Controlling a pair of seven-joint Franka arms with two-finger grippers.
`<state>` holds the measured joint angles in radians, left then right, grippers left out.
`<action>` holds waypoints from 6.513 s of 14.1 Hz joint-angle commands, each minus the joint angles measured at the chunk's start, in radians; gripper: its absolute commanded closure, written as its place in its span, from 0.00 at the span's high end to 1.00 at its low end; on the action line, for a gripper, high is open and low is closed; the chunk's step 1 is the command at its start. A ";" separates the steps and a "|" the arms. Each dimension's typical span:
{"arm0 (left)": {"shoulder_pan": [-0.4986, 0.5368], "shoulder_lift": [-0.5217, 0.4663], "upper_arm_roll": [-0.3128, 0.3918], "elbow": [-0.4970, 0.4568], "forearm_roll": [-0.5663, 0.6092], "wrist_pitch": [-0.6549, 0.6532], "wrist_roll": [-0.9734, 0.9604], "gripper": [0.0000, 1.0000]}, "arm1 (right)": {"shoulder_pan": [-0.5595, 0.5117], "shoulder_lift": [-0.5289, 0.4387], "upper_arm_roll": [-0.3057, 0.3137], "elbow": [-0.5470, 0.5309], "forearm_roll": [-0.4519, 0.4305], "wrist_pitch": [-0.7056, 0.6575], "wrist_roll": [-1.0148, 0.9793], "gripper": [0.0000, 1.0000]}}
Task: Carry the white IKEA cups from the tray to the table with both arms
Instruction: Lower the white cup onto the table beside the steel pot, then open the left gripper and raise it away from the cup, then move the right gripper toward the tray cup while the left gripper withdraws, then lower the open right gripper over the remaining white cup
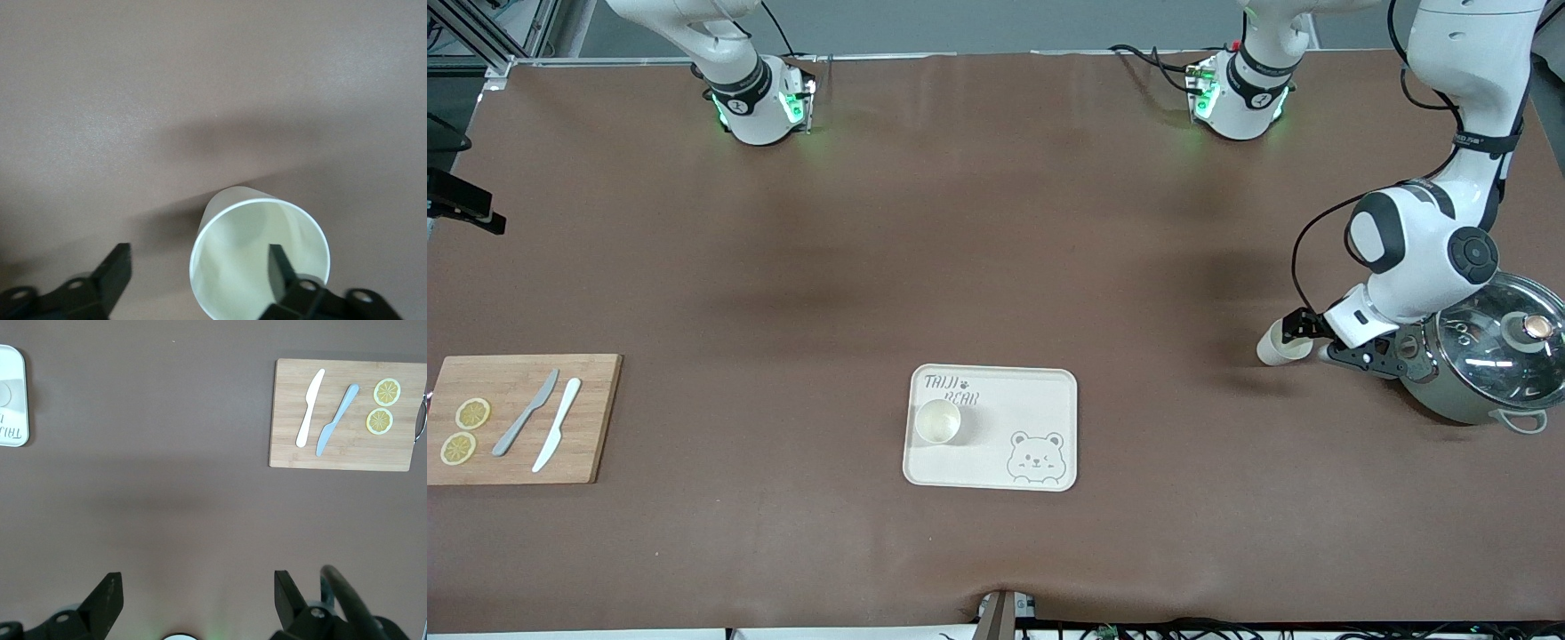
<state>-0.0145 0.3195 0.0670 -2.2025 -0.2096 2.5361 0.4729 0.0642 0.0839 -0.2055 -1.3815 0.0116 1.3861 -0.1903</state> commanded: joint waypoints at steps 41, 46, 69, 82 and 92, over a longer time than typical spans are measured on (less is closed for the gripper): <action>0.031 -0.191 -0.184 0.885 0.142 -1.054 -0.588 1.00 | 0.278 0.013 -0.006 0.015 0.036 0.149 0.448 1.00; -0.004 -0.201 -0.182 0.885 0.147 -1.057 -0.629 1.00 | 0.416 0.080 -0.008 0.012 0.042 0.267 0.694 1.00; -0.030 -0.261 -0.145 0.857 0.161 -1.065 -0.600 1.00 | 0.543 0.631 -0.006 0.298 0.033 0.548 0.755 1.00; -0.028 -0.260 -0.125 0.842 0.184 -1.065 -0.533 1.00 | 0.513 0.803 -0.008 0.372 0.051 0.660 0.750 1.00; -0.028 -0.257 -0.125 0.842 0.185 -1.065 -0.533 1.00 | 0.494 0.826 0.070 0.357 0.074 0.636 0.675 1.00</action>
<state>-0.0364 0.0796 -0.0619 -1.3470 -0.0566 1.4784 -0.0738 0.5848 0.8946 -0.1719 -1.0544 0.0642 2.0441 0.5253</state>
